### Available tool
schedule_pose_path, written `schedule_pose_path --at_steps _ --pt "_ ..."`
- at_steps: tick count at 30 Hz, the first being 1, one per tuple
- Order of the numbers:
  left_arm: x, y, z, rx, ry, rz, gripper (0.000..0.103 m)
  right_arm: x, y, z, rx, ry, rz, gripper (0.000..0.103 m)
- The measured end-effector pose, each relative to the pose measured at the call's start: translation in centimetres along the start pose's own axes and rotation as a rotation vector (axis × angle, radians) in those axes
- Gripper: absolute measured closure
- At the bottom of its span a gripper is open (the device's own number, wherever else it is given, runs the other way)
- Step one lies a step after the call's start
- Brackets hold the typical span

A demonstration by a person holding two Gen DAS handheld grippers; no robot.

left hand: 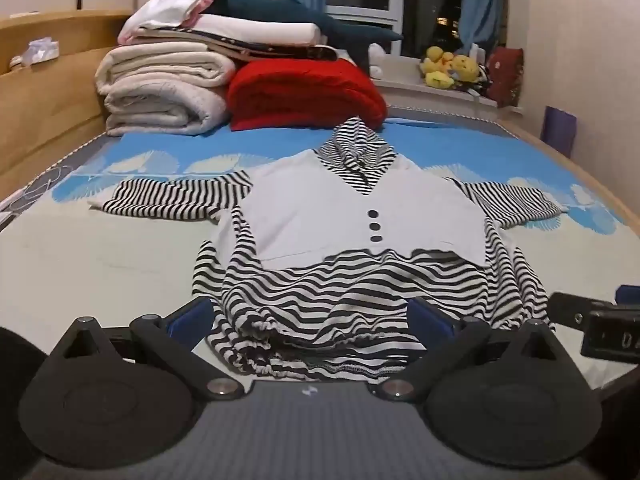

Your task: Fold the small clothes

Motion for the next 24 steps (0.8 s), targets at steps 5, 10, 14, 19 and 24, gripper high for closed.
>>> schedule_pose_path --at_steps 5,10,14,19,24 --pt "0.2 0.2 0.3 0.017 -0.018 0.024 0.0 0.3 0.0 0.2 0.014 -0.016 0.006 0.009" --pt "0.5 -0.1 0.4 0.002 -0.03 0.021 0.0 0.5 -0.4 0.2 0.006 -0.019 -0.001 0.009" --pt "0.3 -0.4 0.4 -0.011 -0.033 0.019 0.0 0.4 -0.9 0.4 -0.017 -0.014 -0.012 0.009" --pt "0.3 -0.5 0.4 -0.014 -0.037 0.02 0.0 0.4 -1.1 0.4 -0.027 -0.018 -0.011 0.009" --pt "0.5 -0.6 0.5 -0.019 -0.04 0.019 0.0 0.6 -1.0 0.5 -0.022 -0.033 -0.017 0.009"
Point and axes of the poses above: each gripper's, at about its wrist camera, not at the fingertips, and x roughly the way its jaws point, y to its right, z to its underside, the point moved 7 cm from there along x, roughly the way its jaws point, and after that the axes turned 7 degrees about x, right-handed, at the moved point
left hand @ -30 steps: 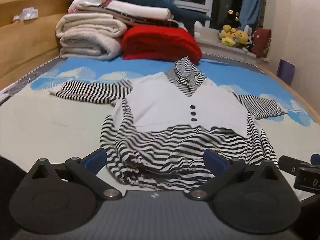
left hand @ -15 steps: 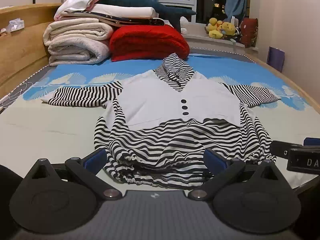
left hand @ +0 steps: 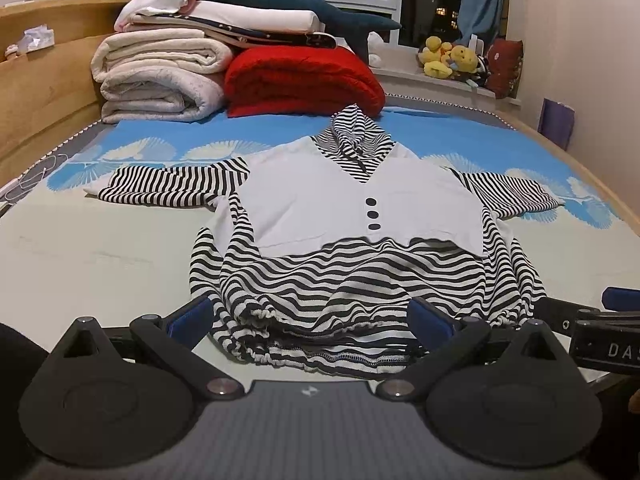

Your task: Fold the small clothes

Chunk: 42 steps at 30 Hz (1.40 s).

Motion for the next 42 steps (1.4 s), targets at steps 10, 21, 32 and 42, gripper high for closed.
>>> schedule_pose_path --at_steps 10,21,32,42 --pt "0.0 -0.1 -0.1 -0.003 -0.004 0.0 0.0 -0.3 -0.3 0.1 -0.013 0.022 -0.013 0.016" --pt "0.1 -0.1 0.0 -0.002 -0.008 -0.002 0.0 -0.8 -0.8 -0.2 -0.01 0.052 -0.034 0.016" --pt "0.0 0.0 0.1 0.0 -0.012 -0.002 0.0 -0.6 -0.6 -0.3 0.012 0.042 -0.026 0.016" --pt "0.0 -0.2 -0.1 -0.008 -0.014 -0.002 0.0 -0.6 -0.8 -0.3 0.006 0.031 -0.03 0.013"
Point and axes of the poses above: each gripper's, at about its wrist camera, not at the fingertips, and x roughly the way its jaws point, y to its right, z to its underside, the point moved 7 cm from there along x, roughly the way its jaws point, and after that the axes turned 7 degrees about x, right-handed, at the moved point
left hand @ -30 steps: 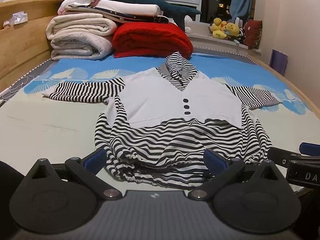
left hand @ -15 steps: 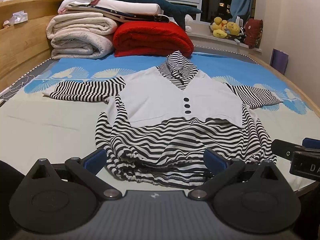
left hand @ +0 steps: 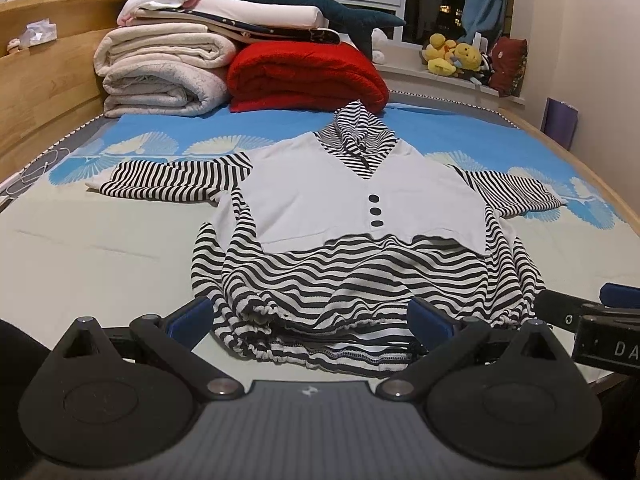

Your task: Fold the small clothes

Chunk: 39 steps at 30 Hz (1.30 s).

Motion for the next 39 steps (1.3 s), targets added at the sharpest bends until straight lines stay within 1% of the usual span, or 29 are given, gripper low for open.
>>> schedule_pose_path --at_steps 16,29,30,31,32,34,35,36,38,39 --pt "0.0 0.1 -0.1 0.004 0.0 -0.001 0.0 -0.4 -0.2 -0.1 -0.015 0.01 -0.013 0.014" --pt "0.2 0.3 0.0 0.014 0.004 -0.005 0.0 -0.5 0.2 -0.2 -0.004 0.012 -0.004 0.014" --pt "0.2 0.3 0.0 0.013 0.004 -0.004 0.0 -0.6 0.2 -0.3 -0.005 0.017 -0.001 0.017" --pt "0.2 0.3 0.0 0.011 0.004 -0.004 0.0 -0.7 0.3 -0.6 0.0 0.027 0.003 0.026" --pt "0.2 0.1 -0.1 0.004 0.006 -0.004 0.0 -0.8 0.8 -1.0 0.014 0.039 0.008 0.033" --pt "0.3 -0.7 -0.4 -0.022 0.007 -0.004 0.0 -1.0 2.9 -2.4 0.09 0.071 0.031 0.07" --pt "0.5 -1.2 -0.7 -0.038 -0.003 0.006 0.0 -1.0 4.5 -3.3 0.143 0.078 0.046 0.078" --pt "0.9 -1.8 -1.1 -0.045 -0.01 0.012 0.0 -0.9 6.0 -4.2 0.188 0.083 0.063 0.084" --pt "1.9 -3.2 -2.5 -0.023 -0.006 -0.013 0.0 -0.3 9.1 -6.0 0.253 0.087 0.081 0.084" --pt "2.4 -3.9 -3.3 -0.011 0.0 -0.022 0.0 0.5 10.5 -7.0 0.274 0.066 0.064 0.084"
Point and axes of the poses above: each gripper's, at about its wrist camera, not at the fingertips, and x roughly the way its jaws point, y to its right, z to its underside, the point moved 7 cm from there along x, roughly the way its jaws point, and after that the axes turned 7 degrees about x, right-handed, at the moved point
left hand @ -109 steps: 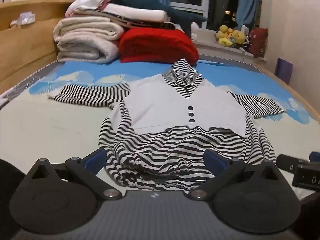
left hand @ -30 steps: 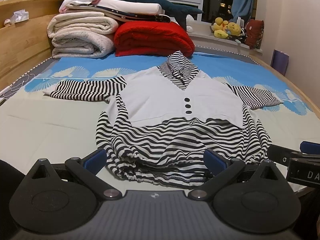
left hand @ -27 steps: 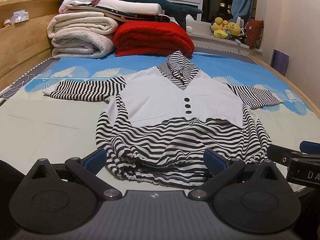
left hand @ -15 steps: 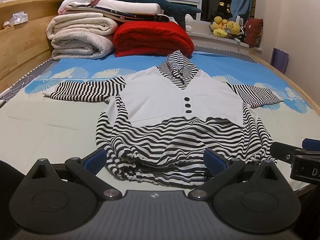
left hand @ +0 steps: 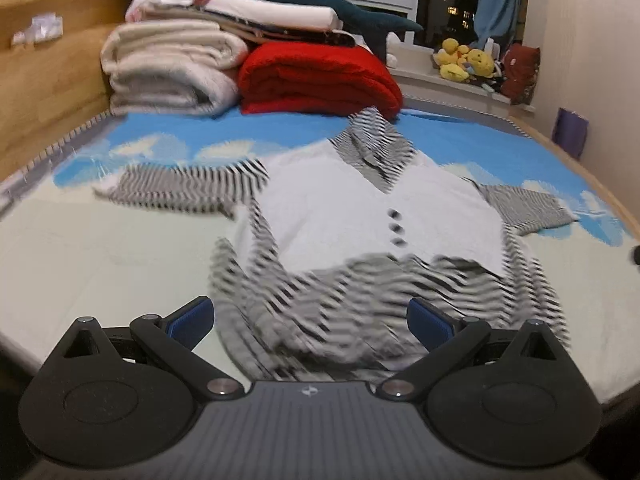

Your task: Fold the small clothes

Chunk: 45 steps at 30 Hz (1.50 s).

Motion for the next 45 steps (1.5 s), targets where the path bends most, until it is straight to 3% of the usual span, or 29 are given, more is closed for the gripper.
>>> schedule_pose_path --at_steps 3,5,7,8,12,14,17,22,24,25,26,27,29,30,33,38,41,45 --pt "2.5 -2.1 -2.6 0.035 0.013 -0.003 0.0 3.7 2.8 -2.6 0.034 -0.117 -0.025 0.082" --pt "4.6 -3.6 -3.7 0.058 -0.003 -0.014 0.0 6.0 4.5 -3.9 0.003 -0.156 0.019 0.077" --pt "7.3 -4.9 -3.8 0.071 -0.052 -0.014 0.0 8.2 6.3 -4.5 -0.012 -0.174 0.07 0.064" --pt "8.6 -5.6 -3.7 0.066 -0.086 -0.008 0.002 9.4 7.2 -4.4 -0.001 -0.196 0.086 0.062" --pt "14.1 -8.5 -1.9 -0.001 -0.26 0.009 0.018 14.4 10.0 -2.0 0.106 -0.33 0.134 0.061" --pt "16.0 -9.9 -0.8 -0.067 -0.332 0.018 0.02 16.5 10.6 -0.8 0.153 -0.398 0.13 0.061" --pt "18.5 -11.3 0.4 -0.168 -0.434 0.044 0.02 19.3 10.0 0.3 0.069 -0.454 0.181 0.061" --pt "20.7 -11.4 1.8 -0.172 -0.549 0.019 0.021 23.1 9.0 1.5 0.032 -0.547 0.169 0.061" --pt "21.3 -11.0 2.4 -0.156 -0.581 0.018 0.03 24.4 8.6 2.2 0.024 -0.583 0.164 0.066" --pt "21.5 -10.9 2.5 -0.146 -0.59 0.014 0.034 24.7 8.6 2.3 0.015 -0.592 0.165 0.086" --pt "21.8 -10.8 2.6 -0.139 -0.596 0.018 0.047 24.9 8.5 2.4 -0.005 -0.589 0.184 0.098" --pt "22.2 -10.7 2.7 -0.141 -0.597 0.036 0.066 24.9 8.6 2.2 -0.009 -0.583 0.187 0.102" --pt "22.3 -10.2 2.7 -0.141 -0.597 0.078 0.091 24.4 8.9 1.5 0.033 -0.561 0.17 0.103" --pt "22.2 -9.9 2.5 -0.126 -0.59 0.086 0.099 23.7 9.3 1.1 0.052 -0.538 0.168 0.103" --pt "21.0 -9.3 1.8 -0.095 -0.548 0.097 0.101 21.8 11.2 -0.4 0.128 -0.492 0.167 0.103" --pt "16.9 -8.3 0.3 -0.126 -0.442 0.229 0.101 18.7 14.3 -2.2 0.163 -0.414 0.17 0.103" --pt "16.1 -8.4 1.7 -0.067 -0.488 0.194 0.101 18.0 16.2 -1.7 0.168 -0.441 0.233 0.103" --pt "16.7 -10.3 3.3 -0.011 -0.588 0.105 0.101 18.5 15.9 0.0 0.128 -0.537 0.252 0.102"
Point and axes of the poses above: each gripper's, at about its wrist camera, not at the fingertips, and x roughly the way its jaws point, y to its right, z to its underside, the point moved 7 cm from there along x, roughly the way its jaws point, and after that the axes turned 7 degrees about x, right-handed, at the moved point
